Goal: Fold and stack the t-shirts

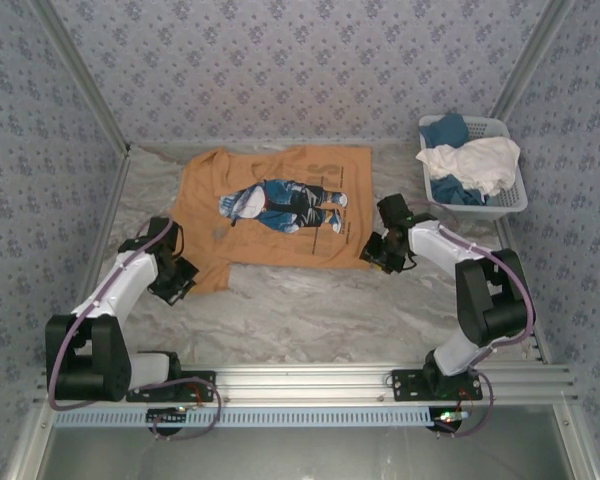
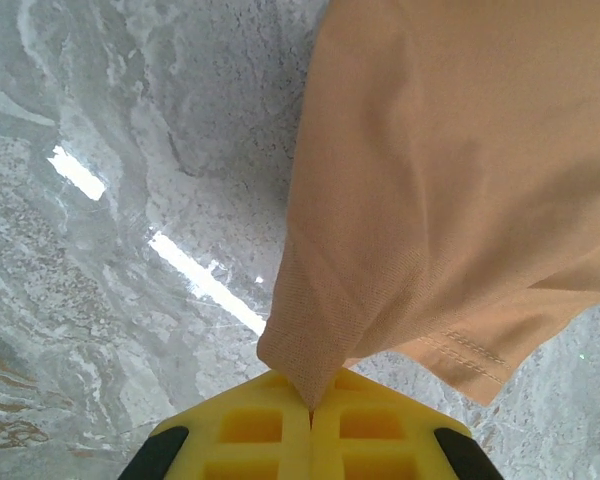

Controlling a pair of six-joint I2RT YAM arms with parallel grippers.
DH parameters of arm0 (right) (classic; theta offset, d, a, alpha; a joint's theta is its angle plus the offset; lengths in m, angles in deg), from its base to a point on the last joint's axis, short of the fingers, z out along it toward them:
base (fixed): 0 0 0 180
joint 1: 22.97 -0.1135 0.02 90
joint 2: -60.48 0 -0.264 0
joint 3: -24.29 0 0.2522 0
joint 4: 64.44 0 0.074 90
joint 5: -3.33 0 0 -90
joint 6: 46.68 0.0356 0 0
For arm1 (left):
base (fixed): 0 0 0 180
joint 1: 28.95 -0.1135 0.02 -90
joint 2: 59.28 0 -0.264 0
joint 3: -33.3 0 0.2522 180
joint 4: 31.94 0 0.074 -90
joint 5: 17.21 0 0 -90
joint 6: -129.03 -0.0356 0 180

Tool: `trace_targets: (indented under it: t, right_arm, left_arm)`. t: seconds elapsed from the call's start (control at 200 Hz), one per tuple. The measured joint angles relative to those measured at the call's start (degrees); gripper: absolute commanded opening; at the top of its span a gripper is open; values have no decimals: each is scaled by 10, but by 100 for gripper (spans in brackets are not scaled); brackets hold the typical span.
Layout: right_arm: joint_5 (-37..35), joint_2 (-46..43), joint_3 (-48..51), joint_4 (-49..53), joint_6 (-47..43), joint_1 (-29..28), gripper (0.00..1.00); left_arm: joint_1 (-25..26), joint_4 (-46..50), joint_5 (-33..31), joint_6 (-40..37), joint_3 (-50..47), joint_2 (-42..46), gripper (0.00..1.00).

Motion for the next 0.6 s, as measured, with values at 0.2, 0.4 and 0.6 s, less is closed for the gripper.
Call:
trace_targets:
  t: [0.2, 0.4, 0.6]
  right_arm:
    - [3, 0, 24, -12, 26, -1, 34]
    - [6, 26, 17, -25, 38, -3, 34]
    - [5, 49, -11, -27, 40, -10, 33]
  left_arm:
    - [0, 4, 0, 0, 1, 0, 0]
    - [0, 6, 0, 0, 1, 0, 0]
    - [0, 6, 2, 0, 1, 0, 0]
